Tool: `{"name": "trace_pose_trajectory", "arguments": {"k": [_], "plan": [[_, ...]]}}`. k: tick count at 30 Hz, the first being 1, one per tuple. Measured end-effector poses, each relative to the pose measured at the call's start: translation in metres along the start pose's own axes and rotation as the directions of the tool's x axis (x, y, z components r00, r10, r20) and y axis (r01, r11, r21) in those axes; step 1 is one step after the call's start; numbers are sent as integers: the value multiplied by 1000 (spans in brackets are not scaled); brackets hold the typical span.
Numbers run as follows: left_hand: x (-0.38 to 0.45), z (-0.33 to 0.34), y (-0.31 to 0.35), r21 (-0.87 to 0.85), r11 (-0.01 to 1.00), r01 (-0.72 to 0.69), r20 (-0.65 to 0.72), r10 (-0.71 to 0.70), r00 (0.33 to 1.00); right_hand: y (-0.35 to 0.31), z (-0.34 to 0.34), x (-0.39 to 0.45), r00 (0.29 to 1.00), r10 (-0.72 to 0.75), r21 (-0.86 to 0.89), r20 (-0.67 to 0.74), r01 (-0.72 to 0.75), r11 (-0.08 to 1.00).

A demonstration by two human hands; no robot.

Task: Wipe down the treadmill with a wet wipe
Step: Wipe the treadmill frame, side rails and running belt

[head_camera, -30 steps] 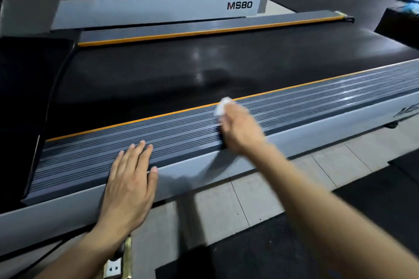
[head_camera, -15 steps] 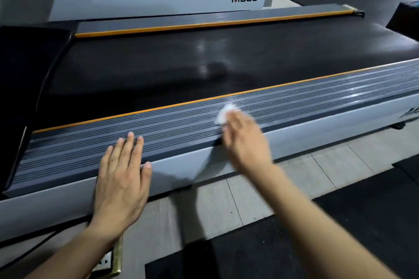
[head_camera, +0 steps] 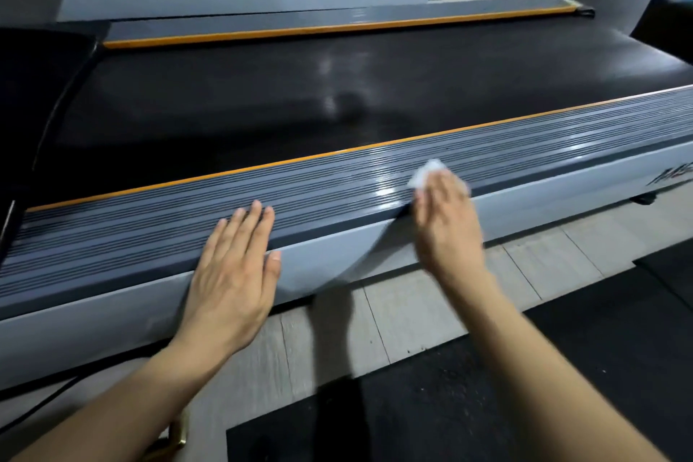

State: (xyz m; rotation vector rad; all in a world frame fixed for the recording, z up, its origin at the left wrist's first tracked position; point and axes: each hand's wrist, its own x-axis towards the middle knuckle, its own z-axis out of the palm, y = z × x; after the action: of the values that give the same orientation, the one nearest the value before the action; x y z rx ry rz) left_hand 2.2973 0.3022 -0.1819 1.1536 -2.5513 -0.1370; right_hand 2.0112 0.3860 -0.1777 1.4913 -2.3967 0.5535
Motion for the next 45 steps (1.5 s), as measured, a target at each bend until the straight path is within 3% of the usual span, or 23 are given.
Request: {"name": "trace_pose_trajectory", "arguments": {"k": [3, 5, 6, 8, 10, 13, 15, 17, 19, 21, 22, 24, 26, 29, 32, 35, 37, 41, 43, 45], "plan": [[21, 12, 24, -19, 999, -32, 2, 32, 999, -76, 6, -25, 961, -275, 269, 30, 257, 928], [36, 16, 37, -31, 999, -44, -7, 44, 999, -82, 6, -26, 888, -458, 306, 49, 423, 853], [44, 18, 41, -34, 998, -49, -4, 49, 999, -68, 4, -19, 881, -472, 326, 28, 439, 838], [58, 19, 50, -35, 998, -60, 12, 60, 998, -18, 2, 2, 939, -344, 305, 25, 321, 897], [74, 23, 60, -39, 996, -84, 39, 85, 996, 58, 5, 35, 992, -128, 172, 13, 124, 977], [105, 35, 81, -53, 990, -132, 91, 137, 986, 159, -14, 78, 981, 165, 6, 105, -166, 986], [131, 46, 98, -59, 985, -165, 117, 171, 978, 169, -27, 94, 954, 286, -33, 87, -284, 958], [160, 56, 114, -73, 980, -187, 115, 194, 974, 134, -26, 101, 959, 264, 40, 101, -269, 962], [186, 65, 130, -103, 981, -166, 119, 177, 977, 87, -15, 98, 991, -2, 289, 136, -37, 957], [201, 73, 139, -129, 986, -102, 125, 119, 985, 68, 2, 98, 950, -266, 348, 165, 196, 917], [204, 75, 142, -132, 988, -81, 116, 97, 988, 76, 6, 110, 942, -298, 359, 155, 228, 905], [204, 79, 143, -142, 987, -71, 107, 87, 991, 116, 4, 138, 971, -169, 378, 168, 95, 921], [203, 79, 141, -161, 984, -82, 123, 102, 987, 171, -6, 160, 978, 110, 250, 178, -153, 956], [204, 77, 139, -134, 979, -151, 147, 170, 974, 239, -23, 169, 890, 434, 110, 139, -449, 887], [203, 73, 140, -122, 977, -175, 164, 194, 967, 202, -16, 152, 938, 319, 199, 133, -340, 919], [203, 72, 138, -129, 977, -173, 161, 192, 968, 108, 1, 108, 985, 6, 353, 170, -66, 933], [204, 71, 139, -190, 971, -146, 145, 175, 974, 59, 2, 74, 986, -133, 396, 97, 85, 914], [204, 71, 144, -206, 972, -113, 132, 142, 981, 87, 6, 45, 991, 36, 466, -128, 28, 884], [203, 72, 145, -200, 975, -93, 129, 121, 984, 127, 9, 46, 952, 238, 396, -190, -148, 906], [205, 72, 148, -200, 975, -95, 123, 121, 985, 155, 4, 48, 865, 455, 378, -213, -356, 854]]}}
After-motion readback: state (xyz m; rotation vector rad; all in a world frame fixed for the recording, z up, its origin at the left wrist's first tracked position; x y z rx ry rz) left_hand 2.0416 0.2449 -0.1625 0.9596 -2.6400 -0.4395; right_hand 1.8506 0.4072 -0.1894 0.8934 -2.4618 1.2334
